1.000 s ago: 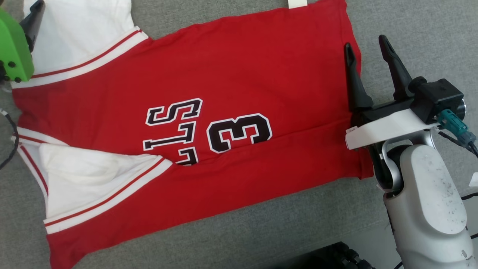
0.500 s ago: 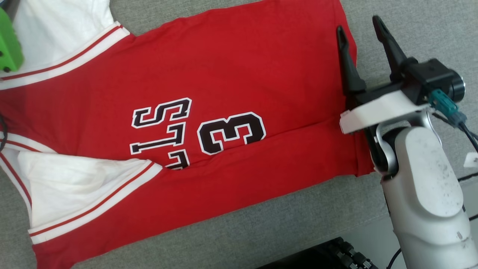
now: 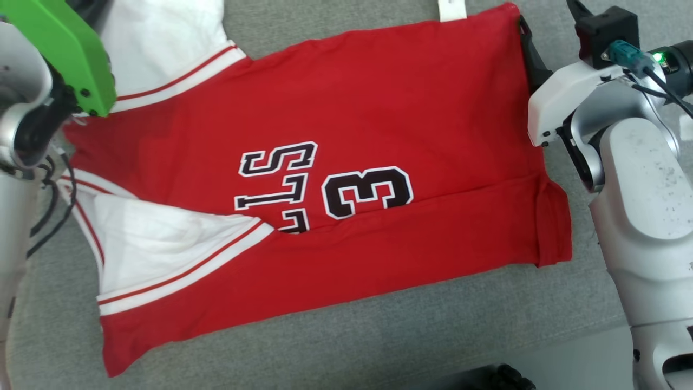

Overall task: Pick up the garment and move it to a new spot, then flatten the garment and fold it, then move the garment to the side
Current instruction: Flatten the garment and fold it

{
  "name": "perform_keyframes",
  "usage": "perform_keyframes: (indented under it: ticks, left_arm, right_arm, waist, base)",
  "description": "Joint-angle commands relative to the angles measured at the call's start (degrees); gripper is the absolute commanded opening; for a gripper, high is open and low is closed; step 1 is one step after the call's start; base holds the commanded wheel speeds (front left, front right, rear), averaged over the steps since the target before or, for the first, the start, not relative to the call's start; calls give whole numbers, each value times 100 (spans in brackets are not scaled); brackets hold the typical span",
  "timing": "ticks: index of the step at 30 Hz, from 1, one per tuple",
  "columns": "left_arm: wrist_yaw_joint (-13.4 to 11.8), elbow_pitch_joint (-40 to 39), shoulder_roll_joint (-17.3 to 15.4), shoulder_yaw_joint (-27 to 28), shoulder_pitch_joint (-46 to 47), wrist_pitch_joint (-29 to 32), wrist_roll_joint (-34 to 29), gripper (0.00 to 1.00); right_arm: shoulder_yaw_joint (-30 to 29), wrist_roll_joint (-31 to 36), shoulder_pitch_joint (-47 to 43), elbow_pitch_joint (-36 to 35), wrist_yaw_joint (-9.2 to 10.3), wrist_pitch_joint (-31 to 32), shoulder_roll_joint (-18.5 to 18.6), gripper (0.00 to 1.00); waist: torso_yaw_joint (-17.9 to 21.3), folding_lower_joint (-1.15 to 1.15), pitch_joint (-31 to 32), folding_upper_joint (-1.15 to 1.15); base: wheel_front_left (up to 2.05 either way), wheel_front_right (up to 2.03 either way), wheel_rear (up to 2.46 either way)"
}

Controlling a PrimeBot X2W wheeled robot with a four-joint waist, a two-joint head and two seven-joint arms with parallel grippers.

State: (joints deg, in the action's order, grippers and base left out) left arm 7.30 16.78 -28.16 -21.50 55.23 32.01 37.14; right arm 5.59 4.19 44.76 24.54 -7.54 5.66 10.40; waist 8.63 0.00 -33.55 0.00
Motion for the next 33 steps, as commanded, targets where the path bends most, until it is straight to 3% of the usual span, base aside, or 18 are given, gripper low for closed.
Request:
perform_keyframes:
  ticks: [1, 8, 9, 10, 12, 13, 19, 28, 30, 31, 33]
  left_arm:
    - [19, -40, 16, -58, -103, -91, 77, 0]
    - [21, -97, 93, -398, -188, -404, 302, 0]
    - [21, -97, 99, -440, -189, -453, 329, 0]
    - [21, -98, 101, -473, -189, -498, 344, 0]
    - [21, -87, 95, -539, -200, -557, 380, 0]
    - [21, -86, 96, -572, -204, -613, 396, 0]
    - [22, 86, 99, -568, -235, -1047, 422, 0]
    - [22, 170, 19, -703, -294, -1146, 524, 0]
    - [22, 175, 17, -714, -287, -1153, 543, 0]
    - [22, 177, 18, -723, -281, -1158, 550, 0]
    - [22, 187, 24, -741, -260, -1165, 561, 0]
  right_arm:
    - [79, -53, 110, 152, 11, 99, 73, 100]
    - [592, -383, 485, 970, 11, 551, 357, 100]
    - [675, -478, 532, 1086, 10, 593, 368, 77]
    - [726, -540, 583, 1168, 10, 606, 395, 47]
    - [839, -635, 694, 1349, 11, 638, 470, 24]
    - [879, -672, 746, 1439, 11, 637, 494, 0]
    - [947, -816, 940, 1847, 11, 298, 499, 0]
    - [995, -942, 996, 2272, 11, 169, 543, 0]
    - [998, -1004, 1015, 2348, 11, 212, 512, 47]
    - [1005, -1033, 1035, 2378, 11, 232, 509, 95]
    - [1038, -1092, 1075, 2442, 11, 284, 516, 100]
  waist:
    - [-271, 0, 259, 0]
    - [-515, 0, 473, 0]
    - [-541, 0, 497, 0]
    - [-561, 0, 516, 0]
    - [-594, 0, 553, 0]
    - [-611, 0, 576, 0]
    - [-650, 0, 778, 0]
    - [-635, 0, 870, 0]
    - [-631, 0, 847, 0]
    - [-630, 0, 837, 0]
    - [-630, 0, 813, 0]
  base:
    - [0, 0, 0]
    - [0, 0, 0]
    - [0, 0, 0]
    - [0, 0, 0]
    - [0, 0, 0]
    - [0, 0, 0]
    - [0, 0, 0]
    - [0, 0, 0]
    - [0, 0, 0]
    - [0, 0, 0]
    - [0, 0, 0]
